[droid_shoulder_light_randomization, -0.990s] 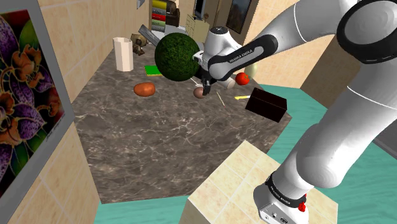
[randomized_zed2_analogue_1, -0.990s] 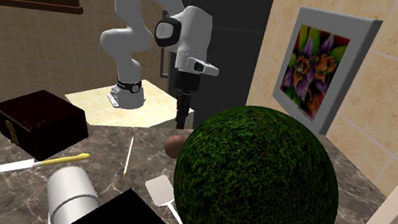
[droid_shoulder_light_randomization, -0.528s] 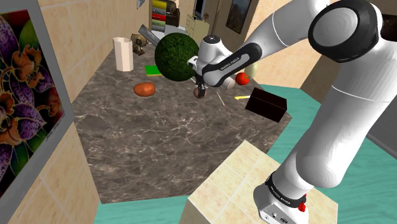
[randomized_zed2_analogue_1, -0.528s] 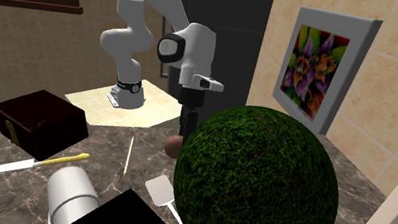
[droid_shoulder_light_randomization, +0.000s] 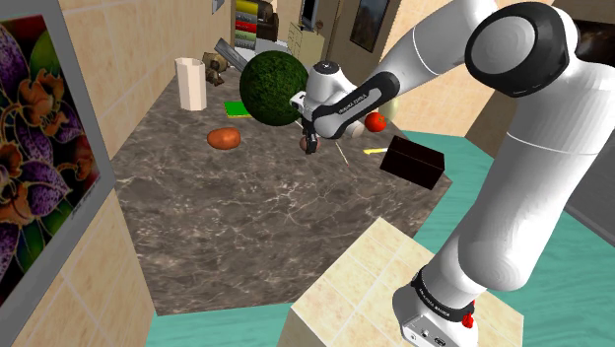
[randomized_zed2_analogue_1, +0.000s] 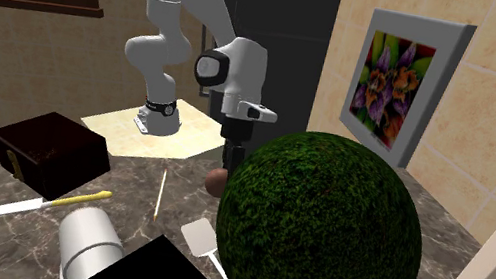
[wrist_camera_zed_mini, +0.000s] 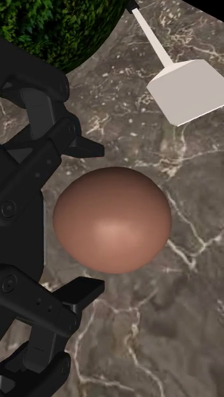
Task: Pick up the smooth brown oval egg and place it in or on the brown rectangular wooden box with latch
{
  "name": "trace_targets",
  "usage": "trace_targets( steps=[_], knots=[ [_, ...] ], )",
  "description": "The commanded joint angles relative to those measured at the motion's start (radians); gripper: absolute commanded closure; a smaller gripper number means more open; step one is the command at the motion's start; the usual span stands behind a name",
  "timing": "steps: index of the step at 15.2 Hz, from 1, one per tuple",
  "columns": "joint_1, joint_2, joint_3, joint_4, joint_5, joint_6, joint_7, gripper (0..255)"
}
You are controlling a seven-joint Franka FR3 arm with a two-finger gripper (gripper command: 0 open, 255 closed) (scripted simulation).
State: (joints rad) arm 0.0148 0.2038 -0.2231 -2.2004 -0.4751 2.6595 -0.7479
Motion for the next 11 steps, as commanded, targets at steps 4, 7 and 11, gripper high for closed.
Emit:
trace_targets(
  steps=[4, 7, 11],
  knots=[
    [0.0, 0.0, 0.0, 0.0, 0.0, 0.0, 0.0, 255],
    [0.0, 0.0, 0.0, 0.0, 0.0, 0.0, 0.0, 255],
    [0.0, 0.001, 0.0, 0.0, 0.0, 0.001, 0.0, 255]
  ],
)
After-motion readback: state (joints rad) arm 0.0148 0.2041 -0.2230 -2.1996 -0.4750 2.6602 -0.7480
